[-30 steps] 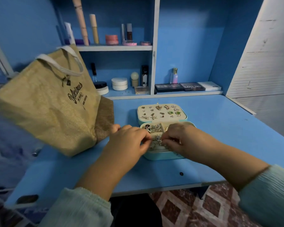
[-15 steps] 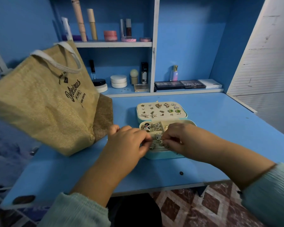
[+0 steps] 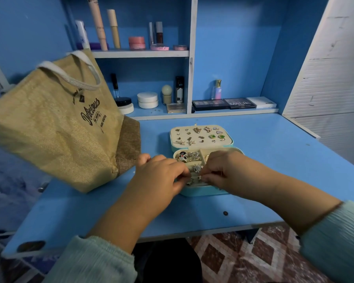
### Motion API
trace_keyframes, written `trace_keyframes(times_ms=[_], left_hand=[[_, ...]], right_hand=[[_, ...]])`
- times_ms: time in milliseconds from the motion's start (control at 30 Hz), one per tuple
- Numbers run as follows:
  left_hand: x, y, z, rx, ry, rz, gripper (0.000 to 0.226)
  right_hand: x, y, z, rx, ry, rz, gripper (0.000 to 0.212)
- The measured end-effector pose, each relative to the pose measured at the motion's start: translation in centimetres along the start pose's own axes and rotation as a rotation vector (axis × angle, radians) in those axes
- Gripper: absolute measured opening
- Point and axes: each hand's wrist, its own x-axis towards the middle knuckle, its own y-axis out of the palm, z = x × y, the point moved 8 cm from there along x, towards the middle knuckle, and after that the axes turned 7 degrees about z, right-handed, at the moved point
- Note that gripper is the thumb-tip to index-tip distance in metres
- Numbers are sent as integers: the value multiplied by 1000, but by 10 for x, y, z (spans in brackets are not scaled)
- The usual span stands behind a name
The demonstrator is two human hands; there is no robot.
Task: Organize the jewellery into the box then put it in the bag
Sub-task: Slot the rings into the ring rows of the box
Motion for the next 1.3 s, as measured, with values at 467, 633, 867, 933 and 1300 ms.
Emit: trace_keyframes(times_ms=[467,633,867,933,1300], left_hand=[[2,-3,-3,-1,14,13,6],[2,1,4,-29,-47,46,14],[12,5,3,65,-62,223,20],[14,6,4,57,-81,258,19],[15,8,10,-43,-152,326,15]], right_hand=[[-7,1,-2,27,-28,-80,20],[-4,2,-4,51,-18,-68,22],[-3,-1,-3,55,-37,-63,22],[-3,-1,-4,50,-25,-51,23],[-2,-8,-8,84,101,-7,18]])
